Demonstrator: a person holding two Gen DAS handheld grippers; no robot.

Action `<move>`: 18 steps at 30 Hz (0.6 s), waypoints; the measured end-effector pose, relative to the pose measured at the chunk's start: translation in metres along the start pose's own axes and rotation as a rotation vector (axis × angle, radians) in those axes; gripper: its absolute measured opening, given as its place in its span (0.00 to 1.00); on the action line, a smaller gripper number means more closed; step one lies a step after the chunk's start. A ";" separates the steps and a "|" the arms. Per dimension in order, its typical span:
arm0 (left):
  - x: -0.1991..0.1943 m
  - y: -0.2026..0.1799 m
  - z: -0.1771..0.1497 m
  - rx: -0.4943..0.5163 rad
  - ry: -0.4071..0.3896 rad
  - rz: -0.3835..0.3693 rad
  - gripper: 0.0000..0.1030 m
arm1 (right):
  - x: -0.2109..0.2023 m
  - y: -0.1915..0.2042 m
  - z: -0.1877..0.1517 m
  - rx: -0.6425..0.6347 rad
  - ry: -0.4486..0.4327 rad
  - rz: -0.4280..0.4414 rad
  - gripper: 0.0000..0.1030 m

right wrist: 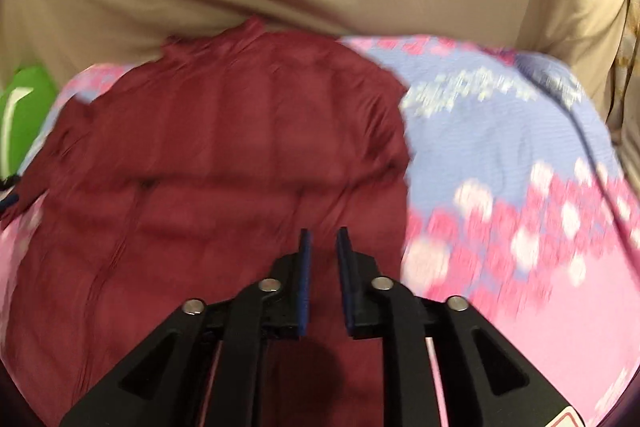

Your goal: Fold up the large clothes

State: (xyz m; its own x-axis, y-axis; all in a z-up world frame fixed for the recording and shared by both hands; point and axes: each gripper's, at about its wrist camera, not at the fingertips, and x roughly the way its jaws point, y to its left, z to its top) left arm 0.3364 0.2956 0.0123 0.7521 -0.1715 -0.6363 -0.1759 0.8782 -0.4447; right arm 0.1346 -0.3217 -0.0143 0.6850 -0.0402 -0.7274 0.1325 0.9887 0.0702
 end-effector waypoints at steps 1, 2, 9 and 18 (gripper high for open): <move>-0.010 0.043 0.009 -0.100 -0.016 0.049 0.62 | -0.006 0.002 -0.013 0.005 0.006 0.013 0.19; -0.015 0.069 0.014 -0.167 -0.026 0.081 0.62 | -0.010 0.005 -0.023 0.011 0.014 0.027 0.20; -0.023 0.173 0.024 -0.449 -0.066 0.090 0.61 | -0.037 0.011 -0.066 0.032 0.033 0.040 0.30; -0.029 0.095 0.080 -0.257 -0.110 -0.001 0.02 | -0.060 0.003 -0.092 0.070 0.032 -0.009 0.33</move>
State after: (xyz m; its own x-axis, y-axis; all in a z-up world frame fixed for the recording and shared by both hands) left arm 0.3486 0.4193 0.0392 0.8143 -0.1108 -0.5697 -0.3199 0.7334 -0.5999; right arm 0.0276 -0.3034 -0.0335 0.6606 -0.0428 -0.7495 0.1889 0.9757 0.1107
